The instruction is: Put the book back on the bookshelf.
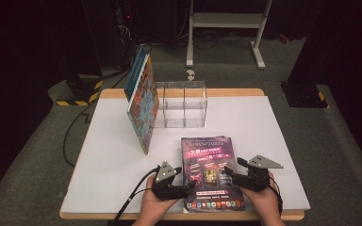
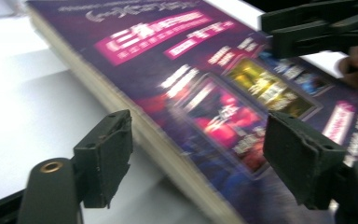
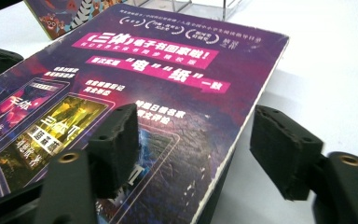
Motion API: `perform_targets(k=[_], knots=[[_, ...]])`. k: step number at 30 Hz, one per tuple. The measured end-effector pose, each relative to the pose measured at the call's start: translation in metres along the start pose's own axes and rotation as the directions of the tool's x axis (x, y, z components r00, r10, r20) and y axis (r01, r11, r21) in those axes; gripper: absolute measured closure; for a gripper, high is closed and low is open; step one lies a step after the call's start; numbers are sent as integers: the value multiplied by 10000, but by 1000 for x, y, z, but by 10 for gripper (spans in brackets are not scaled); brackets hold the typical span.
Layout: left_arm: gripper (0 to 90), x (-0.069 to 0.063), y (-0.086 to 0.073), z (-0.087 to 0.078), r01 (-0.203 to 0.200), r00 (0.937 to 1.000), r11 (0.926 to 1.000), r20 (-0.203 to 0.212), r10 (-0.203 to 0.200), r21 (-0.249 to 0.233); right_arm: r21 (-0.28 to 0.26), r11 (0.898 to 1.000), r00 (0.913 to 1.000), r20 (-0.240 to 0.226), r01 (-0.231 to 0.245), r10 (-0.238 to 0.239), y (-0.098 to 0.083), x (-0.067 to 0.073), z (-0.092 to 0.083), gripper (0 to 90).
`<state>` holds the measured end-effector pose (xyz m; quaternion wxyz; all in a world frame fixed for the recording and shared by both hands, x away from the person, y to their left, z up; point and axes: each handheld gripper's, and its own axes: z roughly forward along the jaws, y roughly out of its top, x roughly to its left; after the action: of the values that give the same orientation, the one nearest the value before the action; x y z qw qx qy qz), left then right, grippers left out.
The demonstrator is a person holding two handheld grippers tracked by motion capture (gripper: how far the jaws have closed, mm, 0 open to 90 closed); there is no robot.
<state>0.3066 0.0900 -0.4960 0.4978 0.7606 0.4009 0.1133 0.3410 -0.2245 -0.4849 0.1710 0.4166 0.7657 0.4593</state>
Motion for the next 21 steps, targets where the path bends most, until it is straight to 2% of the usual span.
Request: perform_targets(k=[2, 14, 19, 21], knots=[[208, 3, -1, 2, 294, 9994, 9996, 155, -295, 55, 40, 10000, 10000, 5, -30, 30, -1, 0, 0, 268], [51, 13, 8, 23, 941, 9944, 9943, 430, -963, 511, 173, 9997, 9996, -245, -165, 169, -1, 1, 2, 221], [0, 17, 10, 30, 1082, 9915, 9918, 648, -1125, 674, 195, 9996, 9994, -257, -221, 226, 0, 2, 3, 206], [0, 17, 12, 31, 907, 9936, 9939, 624, -946, 633, 205, 9996, 9993, -299, -210, 216, 0, 1, 4, 204]])
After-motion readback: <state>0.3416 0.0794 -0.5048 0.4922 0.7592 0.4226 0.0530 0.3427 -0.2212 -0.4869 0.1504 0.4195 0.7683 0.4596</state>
